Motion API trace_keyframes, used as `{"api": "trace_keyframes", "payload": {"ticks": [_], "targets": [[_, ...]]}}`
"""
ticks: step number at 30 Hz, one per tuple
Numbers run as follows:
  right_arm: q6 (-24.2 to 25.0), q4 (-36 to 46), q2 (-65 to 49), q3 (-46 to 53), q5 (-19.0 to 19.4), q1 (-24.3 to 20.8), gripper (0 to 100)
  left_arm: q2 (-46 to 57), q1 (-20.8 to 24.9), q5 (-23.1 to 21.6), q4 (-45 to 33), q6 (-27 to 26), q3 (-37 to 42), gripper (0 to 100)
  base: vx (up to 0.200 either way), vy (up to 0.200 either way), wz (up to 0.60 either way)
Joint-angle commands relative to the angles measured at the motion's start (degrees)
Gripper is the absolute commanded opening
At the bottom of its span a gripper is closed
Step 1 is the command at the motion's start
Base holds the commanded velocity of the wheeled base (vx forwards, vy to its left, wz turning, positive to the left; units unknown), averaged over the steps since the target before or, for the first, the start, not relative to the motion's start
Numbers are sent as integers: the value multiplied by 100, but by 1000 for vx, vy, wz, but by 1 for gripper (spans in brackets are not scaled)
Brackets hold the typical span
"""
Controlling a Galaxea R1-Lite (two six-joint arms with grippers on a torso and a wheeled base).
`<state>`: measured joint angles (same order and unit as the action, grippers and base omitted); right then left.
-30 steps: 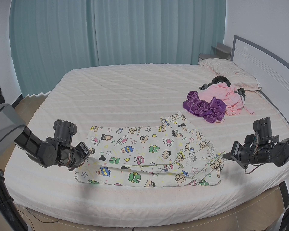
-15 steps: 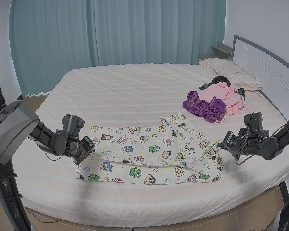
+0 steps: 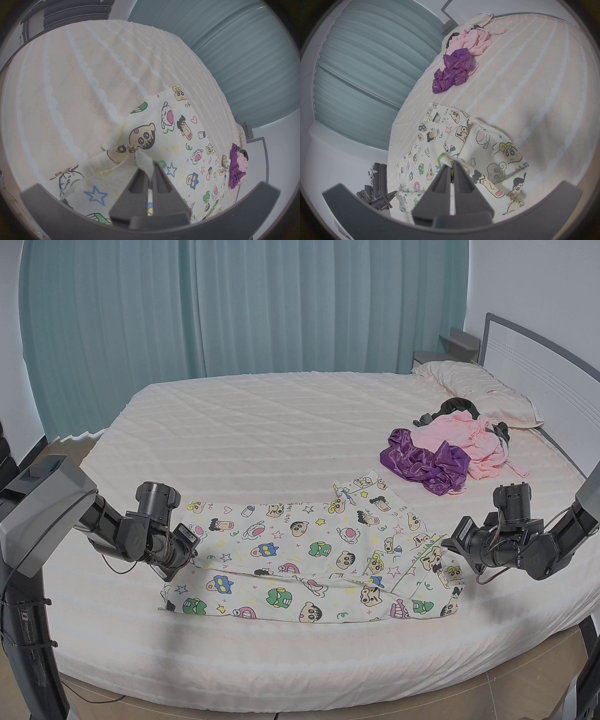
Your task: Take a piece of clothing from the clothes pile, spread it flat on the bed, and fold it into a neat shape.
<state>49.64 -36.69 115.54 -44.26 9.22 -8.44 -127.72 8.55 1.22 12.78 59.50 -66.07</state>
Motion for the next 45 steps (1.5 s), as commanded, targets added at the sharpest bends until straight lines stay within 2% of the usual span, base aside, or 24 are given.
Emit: {"api": "trace_keyframes", "payload": {"ticks": [1, 6, 9, 11, 12, 13, 15, 18, 26, 45], "targets": [[19, -84, 293, -21, 10, -9, 100, -69, -11, -104, -3, 18, -37, 100, 0, 0, 0], [46, -259, 355, 49, 10, -9, 100, -51, -55, -183, 6, 114, -37, 100, 0, 0, 0], [230, -259, 285, 41, -16, -18, 100, -25, -125, -219, 6, 185, -20, 100, 0, 0, 0], [599, -207, 153, -3, -113, -70, 100, 46, -239, -315, 6, 193, 68, 100, 0, 0, 0], [599, -207, 153, -3, -113, -70, 100, 46, -239, -315, 6, 193, 68, 100, 0, 0, 0], [960, -215, 109, -30, -201, -202, 100, 204, -318, -350, 14, 193, 253, 100, 0, 0, 0], [1259, -198, 118, -65, -271, -352, 100, 380, -380, -447, 14, 193, 446, 100, 0, 0, 0], [1514, -189, 329, -153, -394, -528, 100, 670, -406, -649, 23, 343, 754, 100, 0, 0, 0], [1505, -189, 1164, -566, -957, -563, 100, 995, -362, -992, 173, 527, 1272, 100, 0, 0, 0], [1329, -242, 1392, -636, -1106, -501, 100, 942, -292, -1027, 190, 483, 1413, 100, 0, 0, 0]]}}
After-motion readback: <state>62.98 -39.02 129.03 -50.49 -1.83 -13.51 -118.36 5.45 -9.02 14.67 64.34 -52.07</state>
